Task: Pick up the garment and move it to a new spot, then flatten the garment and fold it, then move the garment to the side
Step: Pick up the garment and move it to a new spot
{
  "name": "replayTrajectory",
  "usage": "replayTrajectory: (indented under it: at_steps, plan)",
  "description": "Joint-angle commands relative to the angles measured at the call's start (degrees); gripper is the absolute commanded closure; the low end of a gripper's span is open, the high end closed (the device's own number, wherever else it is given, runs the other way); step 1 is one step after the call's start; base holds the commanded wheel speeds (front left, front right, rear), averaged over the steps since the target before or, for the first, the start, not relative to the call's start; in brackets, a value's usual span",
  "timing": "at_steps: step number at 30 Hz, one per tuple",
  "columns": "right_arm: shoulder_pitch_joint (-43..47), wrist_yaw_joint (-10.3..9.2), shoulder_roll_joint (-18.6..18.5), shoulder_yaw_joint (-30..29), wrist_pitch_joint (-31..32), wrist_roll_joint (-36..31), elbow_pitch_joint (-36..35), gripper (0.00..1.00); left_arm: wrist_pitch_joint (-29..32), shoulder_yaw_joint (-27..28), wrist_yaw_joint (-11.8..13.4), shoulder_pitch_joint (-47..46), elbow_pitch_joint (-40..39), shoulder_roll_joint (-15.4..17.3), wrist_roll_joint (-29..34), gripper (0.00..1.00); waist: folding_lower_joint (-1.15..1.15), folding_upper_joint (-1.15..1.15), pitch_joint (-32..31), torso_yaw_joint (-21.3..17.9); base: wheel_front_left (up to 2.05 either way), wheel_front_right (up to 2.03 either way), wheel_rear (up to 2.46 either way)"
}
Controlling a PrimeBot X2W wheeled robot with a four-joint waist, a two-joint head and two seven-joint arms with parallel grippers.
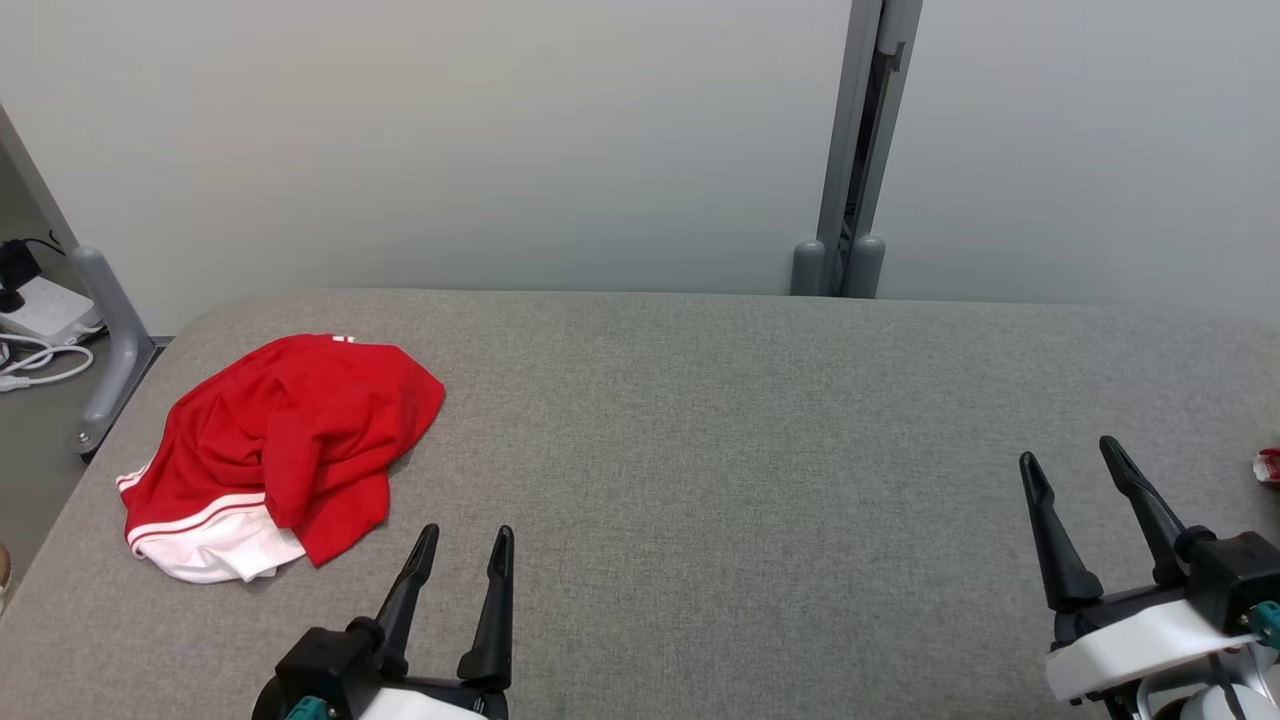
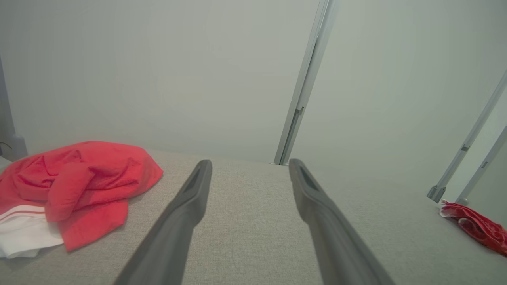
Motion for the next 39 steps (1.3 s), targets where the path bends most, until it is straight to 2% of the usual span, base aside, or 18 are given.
replayTrajectory:
  at_steps: [1,12,21,28,39]
  plan:
    - [0.4,-0.02,-0.3,-0.1,-0.2,0.2,0.1,0.0,0.1,0.2,0.1,-0.4,0.0,0.3,0.4,0.0,0.0,0.0,-0.2,-0.2,0.0,0.0,0.0]
    - [1.5,-0.02,0.1,0.0,-0.2,-0.3,0.6,0.0,0.1,-1.1,-0.2,0.7,0.2,0.3,0.3,0.0,0.0,0.0,-0.9,-0.8,0.0,0.0,0.0]
    - [1.9,-0.02,0.6,0.0,-0.2,0.1,0.6,0.0,0.1,-1.7,-0.2,-0.4,-0.3,0.3,0.5,0.0,0.0,0.0,-0.5,1.3,0.0,0.0,0.0]
    - [2.4,-0.02,1.5,0.6,-0.2,0.4,0.8,0.0,0.1,-1.2,-0.4,-0.4,0.5,0.3,1.2,0.0,0.0,0.0,-0.7,5.9,0.0,0.0,0.0]
    - [2.5,-0.02,3.6,2.9,-0.2,0.9,0.3,0.0,0.1,1.4,-1.5,-0.7,1.4,0.3,3.5,0.0,0.0,0.0,-1.0,17.6,0.0,0.0,0.0]
